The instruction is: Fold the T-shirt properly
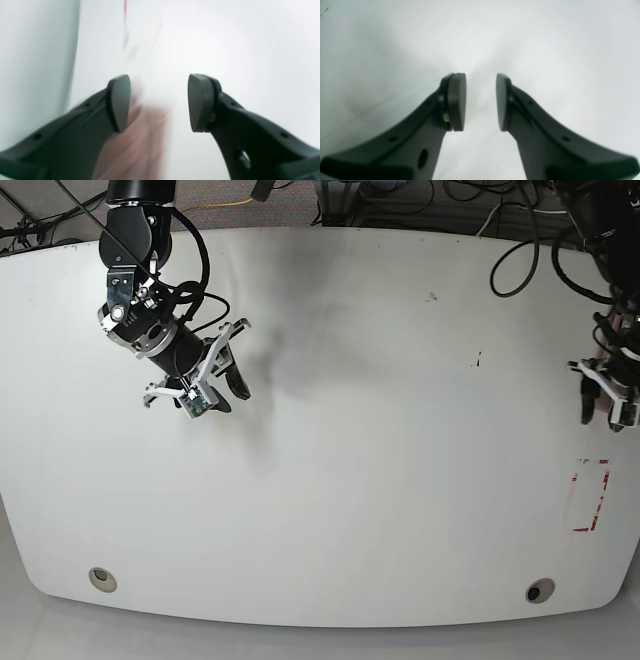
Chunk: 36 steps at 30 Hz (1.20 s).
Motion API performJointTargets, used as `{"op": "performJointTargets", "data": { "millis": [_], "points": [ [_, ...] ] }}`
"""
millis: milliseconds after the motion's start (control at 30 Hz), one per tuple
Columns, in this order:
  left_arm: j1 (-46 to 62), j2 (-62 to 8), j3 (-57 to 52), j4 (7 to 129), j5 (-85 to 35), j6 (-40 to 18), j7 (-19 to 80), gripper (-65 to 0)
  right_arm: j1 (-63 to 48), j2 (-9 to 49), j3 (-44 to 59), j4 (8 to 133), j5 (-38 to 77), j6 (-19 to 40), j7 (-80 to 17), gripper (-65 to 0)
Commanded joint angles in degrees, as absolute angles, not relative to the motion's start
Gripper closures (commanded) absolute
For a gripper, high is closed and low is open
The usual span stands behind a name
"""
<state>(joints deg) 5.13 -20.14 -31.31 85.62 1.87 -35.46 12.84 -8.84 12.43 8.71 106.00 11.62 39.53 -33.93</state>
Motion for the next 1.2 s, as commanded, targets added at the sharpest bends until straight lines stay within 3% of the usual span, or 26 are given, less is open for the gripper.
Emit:
{"op": "performJointTargets", "data": {
  "millis": [0, 233, 533, 767, 933, 1167],
  "points": [
    [7.0, -18.8, -29.4, 89.1, 0.8, -32.2, 6.5, -33.8, -10.9, 13.1, 11.7, 106.0, 10.8, 39.9, -26.6, -19.2],
    [15.0, -12.0, -22.5, 94.4, 0.8, -22.0, -3.2, -33.8, -17.8, 13.1, 18.7, 101.1, 8.3, 39.9, -8.2, -19.2],
    [32.3, -2.1, -22.5, 106.9, 0.8, -21.7, -4.0, -33.8, -32.3, 12.2, 23.4, 102.0, 9.1, 39.9, -0.3, -19.0],
    [47.1, 2.5, -22.5, 111.0, 0.3, -21.7, -4.3, -33.8, -43.8, 11.9, 25.5, 102.9, 19.6, 40.0, 0.2, -18.9],
    [55.3, 3.0, -21.8, 111.0, 0.2, -21.6, -4.1, -28.1, -51.8, 11.6, 25.9, 102.9, 22.6, 40.0, 0.2, -18.9],
    [65.5, 2.5, -17.0, 109.1, 0.3, -21.4, -4.1, -27.4, -63.1, 6.5, 25.7, 101.7, 22.5, 40.0, 4.6, -18.7]
  ]
}}
